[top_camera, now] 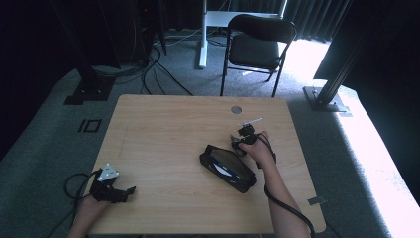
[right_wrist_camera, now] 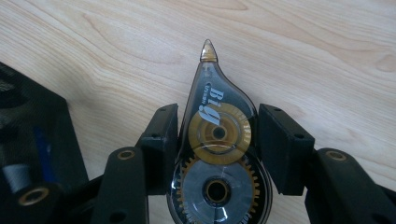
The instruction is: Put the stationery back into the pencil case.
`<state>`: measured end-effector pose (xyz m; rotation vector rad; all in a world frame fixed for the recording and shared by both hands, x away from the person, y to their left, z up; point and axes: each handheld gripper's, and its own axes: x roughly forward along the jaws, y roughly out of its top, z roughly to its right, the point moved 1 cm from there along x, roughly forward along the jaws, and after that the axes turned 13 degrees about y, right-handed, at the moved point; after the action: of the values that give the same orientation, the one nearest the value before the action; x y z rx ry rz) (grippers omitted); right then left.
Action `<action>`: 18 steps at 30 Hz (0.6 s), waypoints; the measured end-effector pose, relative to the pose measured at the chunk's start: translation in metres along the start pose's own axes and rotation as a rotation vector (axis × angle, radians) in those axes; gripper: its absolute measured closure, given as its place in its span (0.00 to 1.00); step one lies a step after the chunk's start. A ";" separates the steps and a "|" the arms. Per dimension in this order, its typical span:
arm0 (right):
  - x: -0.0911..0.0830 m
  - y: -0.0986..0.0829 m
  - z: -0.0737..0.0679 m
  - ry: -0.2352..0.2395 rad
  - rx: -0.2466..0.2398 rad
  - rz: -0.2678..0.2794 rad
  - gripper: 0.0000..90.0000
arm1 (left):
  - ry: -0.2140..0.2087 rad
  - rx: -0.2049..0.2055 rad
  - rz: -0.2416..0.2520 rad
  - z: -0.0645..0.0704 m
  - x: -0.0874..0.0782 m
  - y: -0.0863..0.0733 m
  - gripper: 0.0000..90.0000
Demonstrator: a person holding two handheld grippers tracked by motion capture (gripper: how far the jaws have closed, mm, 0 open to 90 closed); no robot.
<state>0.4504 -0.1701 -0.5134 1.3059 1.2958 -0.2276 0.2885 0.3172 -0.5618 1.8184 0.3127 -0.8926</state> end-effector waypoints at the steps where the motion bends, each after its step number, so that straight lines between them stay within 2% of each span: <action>1: -0.003 -0.001 0.000 0.006 -0.006 0.000 0.55 | 0.000 0.000 0.000 0.000 0.000 0.000 0.01; 11: -0.035 -0.002 -0.011 0.021 -0.047 0.030 0.55 | 0.000 0.000 0.000 0.000 0.000 0.000 0.01; 18: -0.048 -0.004 -0.019 0.040 -0.087 0.032 0.55 | 0.000 0.000 0.000 0.000 0.000 0.000 0.01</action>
<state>0.4201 -0.1809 -0.4733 1.2616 1.3032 -0.1221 0.2885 0.3172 -0.5618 1.8184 0.3128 -0.8928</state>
